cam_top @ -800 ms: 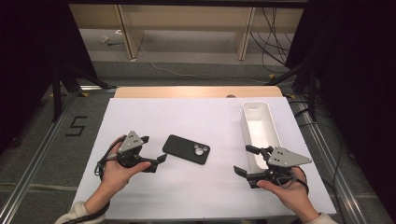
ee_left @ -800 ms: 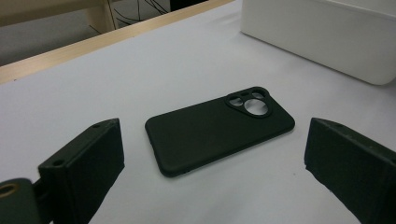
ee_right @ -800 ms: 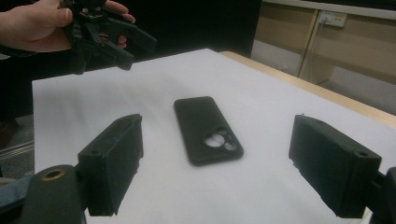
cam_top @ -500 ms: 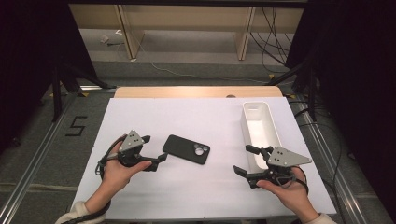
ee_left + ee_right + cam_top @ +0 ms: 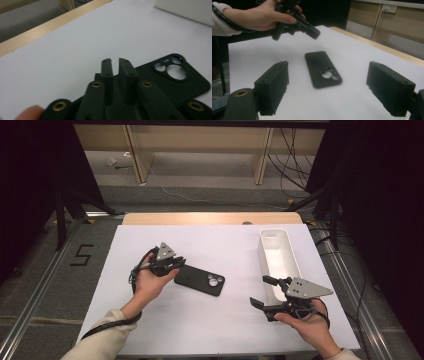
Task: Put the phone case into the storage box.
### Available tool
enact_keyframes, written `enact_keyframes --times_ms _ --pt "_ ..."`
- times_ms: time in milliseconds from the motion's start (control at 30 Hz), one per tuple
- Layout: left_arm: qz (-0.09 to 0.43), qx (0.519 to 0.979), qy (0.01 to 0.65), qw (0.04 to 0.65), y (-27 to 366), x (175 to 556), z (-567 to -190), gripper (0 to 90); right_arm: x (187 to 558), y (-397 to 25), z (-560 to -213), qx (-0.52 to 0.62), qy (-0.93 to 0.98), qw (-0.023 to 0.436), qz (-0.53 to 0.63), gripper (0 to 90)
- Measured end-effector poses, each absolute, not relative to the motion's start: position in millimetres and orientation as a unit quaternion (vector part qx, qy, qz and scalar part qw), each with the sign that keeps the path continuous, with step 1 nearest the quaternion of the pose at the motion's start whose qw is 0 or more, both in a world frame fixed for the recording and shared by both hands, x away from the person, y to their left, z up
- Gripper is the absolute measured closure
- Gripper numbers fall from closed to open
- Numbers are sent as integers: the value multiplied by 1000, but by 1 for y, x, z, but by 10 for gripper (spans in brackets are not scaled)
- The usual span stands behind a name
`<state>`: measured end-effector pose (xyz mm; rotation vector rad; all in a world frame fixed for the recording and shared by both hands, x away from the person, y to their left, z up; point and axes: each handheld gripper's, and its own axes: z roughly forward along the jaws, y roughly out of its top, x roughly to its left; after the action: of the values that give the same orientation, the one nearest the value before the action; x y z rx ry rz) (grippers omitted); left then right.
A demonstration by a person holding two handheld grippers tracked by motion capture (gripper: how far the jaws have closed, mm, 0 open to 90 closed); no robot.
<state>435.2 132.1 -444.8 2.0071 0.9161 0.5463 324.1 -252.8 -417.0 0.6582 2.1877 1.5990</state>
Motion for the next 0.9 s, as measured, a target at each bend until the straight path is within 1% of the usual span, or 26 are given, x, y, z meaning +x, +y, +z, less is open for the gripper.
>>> enact_keyframes --times_ms 33,67,100,433,667,900 --pt "219 803 368 414 129 440 -447 869 324 -253 -417 232 772 176 565 193" --pt "218 803 372 411 127 444 -449 869 324 -253 -417 232 772 176 565 193" --pt "212 808 373 404 124 448 -451 895 324 -252 -417 232 772 176 565 193" --pt "191 820 388 375 112 475 -470 897 323 -252 -418 231 772 174 566 197" --pt "194 823 385 371 107 482 -480 897 323 -253 -418 232 772 174 566 198" --pt "198 834 378 351 105 487 -488 897 322 -253 -418 232 772 173 566 199"
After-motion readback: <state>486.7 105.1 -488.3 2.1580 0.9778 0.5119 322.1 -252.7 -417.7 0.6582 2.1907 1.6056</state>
